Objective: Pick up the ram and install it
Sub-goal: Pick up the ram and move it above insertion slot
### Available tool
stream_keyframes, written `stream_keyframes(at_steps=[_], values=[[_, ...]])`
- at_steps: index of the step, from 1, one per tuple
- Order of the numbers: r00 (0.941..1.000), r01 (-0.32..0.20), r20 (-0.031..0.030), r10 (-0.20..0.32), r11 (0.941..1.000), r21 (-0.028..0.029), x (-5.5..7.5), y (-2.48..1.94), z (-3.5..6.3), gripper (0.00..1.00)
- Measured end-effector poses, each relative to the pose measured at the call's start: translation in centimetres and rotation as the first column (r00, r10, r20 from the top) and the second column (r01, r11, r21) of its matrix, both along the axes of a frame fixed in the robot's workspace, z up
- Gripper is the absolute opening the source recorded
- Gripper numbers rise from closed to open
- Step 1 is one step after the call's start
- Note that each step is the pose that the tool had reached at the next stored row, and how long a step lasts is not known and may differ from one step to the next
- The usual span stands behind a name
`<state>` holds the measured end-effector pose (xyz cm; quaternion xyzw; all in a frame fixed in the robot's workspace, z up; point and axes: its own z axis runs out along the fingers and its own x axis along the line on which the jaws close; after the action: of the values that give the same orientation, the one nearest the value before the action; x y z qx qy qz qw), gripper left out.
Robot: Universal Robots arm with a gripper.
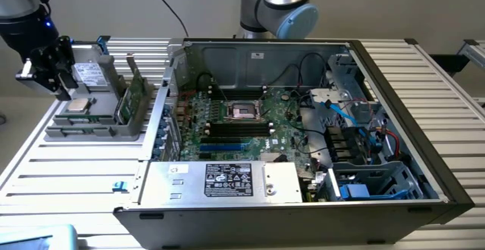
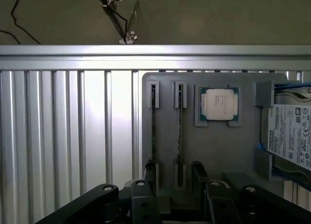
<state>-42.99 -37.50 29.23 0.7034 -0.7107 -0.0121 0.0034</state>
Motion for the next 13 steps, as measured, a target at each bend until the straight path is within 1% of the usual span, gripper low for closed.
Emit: stream_keyframes(at_steps=[4, 5, 10, 13], values=[[1.0, 0.0, 0.0002, 0.0, 0.9999, -0.0156, -0.3, 0.07, -0.44, 0.43], [1.0, 0.0, 0.0007, 0.0, 0.9998, -0.0185, -0.4, 0.08, -0.57, 0.43], [1.0, 0.0, 0.0098, 0.0, 0.9998, -0.0212, -0.4, 0.08, -1.18, 0.43], [0.9999, 0.0, 0.0125, 0.0, 0.9998, -0.0222, -0.4, 0.07, -1.62, 0.43]])
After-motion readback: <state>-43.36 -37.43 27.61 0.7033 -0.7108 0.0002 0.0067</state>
